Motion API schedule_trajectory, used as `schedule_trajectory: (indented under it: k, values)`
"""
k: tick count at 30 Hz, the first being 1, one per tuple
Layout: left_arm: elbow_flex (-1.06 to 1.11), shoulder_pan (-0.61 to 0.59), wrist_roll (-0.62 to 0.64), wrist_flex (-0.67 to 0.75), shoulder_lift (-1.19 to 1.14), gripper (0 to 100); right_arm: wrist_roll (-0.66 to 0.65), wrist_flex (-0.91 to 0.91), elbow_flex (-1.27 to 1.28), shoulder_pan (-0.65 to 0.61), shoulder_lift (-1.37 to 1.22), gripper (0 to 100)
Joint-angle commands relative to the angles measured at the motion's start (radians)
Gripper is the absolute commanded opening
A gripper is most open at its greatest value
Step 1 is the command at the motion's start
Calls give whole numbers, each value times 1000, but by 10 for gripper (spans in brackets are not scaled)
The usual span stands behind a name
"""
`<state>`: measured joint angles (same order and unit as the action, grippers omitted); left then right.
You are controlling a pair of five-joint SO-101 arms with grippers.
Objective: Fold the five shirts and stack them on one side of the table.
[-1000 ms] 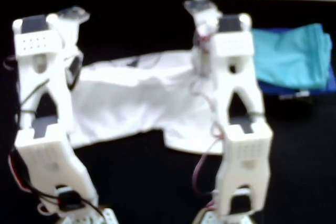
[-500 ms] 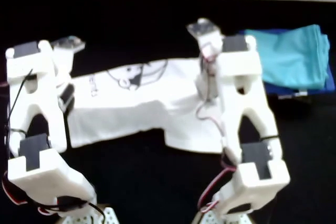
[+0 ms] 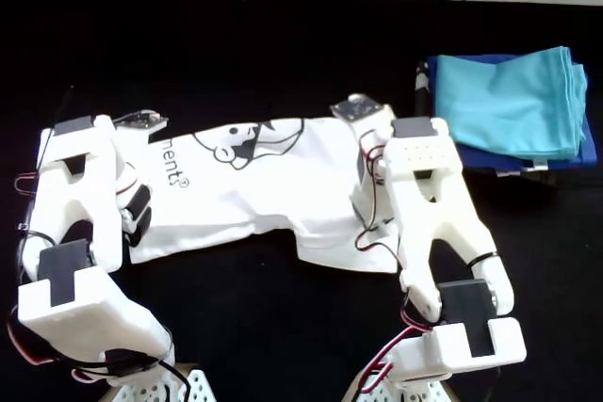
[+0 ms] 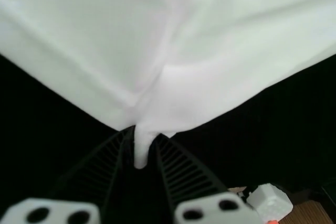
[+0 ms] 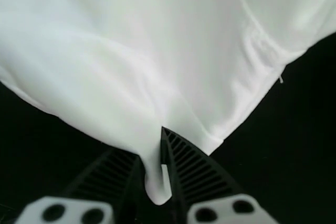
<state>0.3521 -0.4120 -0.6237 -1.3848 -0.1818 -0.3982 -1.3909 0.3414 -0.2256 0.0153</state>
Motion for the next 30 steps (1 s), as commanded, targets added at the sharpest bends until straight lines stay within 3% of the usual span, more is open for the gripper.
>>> schedule_trajectory:
  k: [1,7,14,23,30]
  values:
    - [18,-7,-8,35,48,8,-11,22,2,10,51,6]
    - [24,-13,-8,44,51,13,-11,12,2,10,51,6]
    - [-101,-65,-8,-41,59,186,-5,-131,-99,4,56,123]
    - [-570,-119,-6,-201,48,175,-5,-263,-509,4,50,144]
    - [-576,-25,0,-198,47,175,-5,-263,-510,4,45,146]
